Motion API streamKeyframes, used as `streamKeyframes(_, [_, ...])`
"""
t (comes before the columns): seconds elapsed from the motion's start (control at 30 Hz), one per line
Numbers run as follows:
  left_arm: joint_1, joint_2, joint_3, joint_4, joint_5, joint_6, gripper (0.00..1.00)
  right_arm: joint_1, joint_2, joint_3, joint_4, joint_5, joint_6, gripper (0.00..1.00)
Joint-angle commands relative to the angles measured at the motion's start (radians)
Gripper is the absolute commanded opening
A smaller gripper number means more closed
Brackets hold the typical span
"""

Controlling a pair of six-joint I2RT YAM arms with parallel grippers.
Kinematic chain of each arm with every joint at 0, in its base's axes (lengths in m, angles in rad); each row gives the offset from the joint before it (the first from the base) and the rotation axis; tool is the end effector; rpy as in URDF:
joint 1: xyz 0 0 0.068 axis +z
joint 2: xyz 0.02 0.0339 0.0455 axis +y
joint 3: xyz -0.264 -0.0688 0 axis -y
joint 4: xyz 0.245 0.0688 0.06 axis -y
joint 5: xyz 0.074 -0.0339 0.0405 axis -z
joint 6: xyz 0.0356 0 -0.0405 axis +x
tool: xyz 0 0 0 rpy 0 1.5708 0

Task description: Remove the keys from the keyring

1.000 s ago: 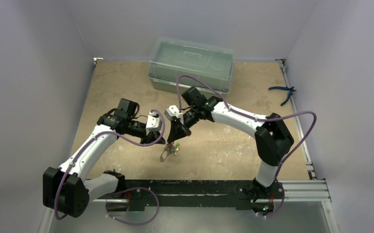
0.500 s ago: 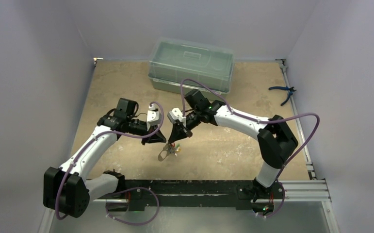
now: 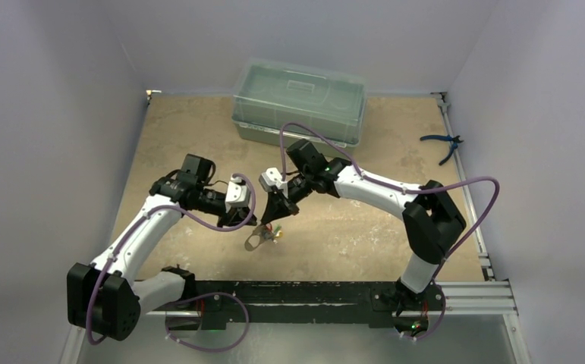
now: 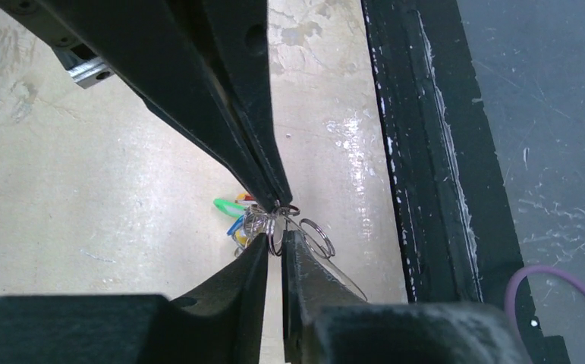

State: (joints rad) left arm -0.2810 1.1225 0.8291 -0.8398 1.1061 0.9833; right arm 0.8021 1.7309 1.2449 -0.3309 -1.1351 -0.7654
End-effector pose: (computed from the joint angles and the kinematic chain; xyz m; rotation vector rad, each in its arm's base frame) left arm 0.1791 -0.0848 0.2565 1.5097 1.5615 -1.0827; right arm 0.2324 0.2867 0.2478 -1.8401 1.1026 1.3409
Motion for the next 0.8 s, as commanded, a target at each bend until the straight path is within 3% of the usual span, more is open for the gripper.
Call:
streamKeyframes(0.0, [0.000,0.005,0.052,-0.092,-0.013,0.116,0.16,-0.010,0.001,0.049,-0.058,0.037,0.003,0.00])
streamKeyframes(0.07, [-0.005,0.009,0.069,-0.107,-0.012,0.144,0.23,-0.011,0.006,0.067,-0.081,0.029,-0.006,0.00])
streamKeyframes(0.3, [-0.026,0.019,0.104,-0.102,-0.028,0.149,0.25,-0.004,0.018,0.100,-0.129,0.017,-0.029,0.00])
streamKeyframes(0.77, [-0.064,0.014,0.097,-0.043,-0.034,0.072,0.22,-0.001,0.025,0.120,-0.132,0.006,-0.007,0.00])
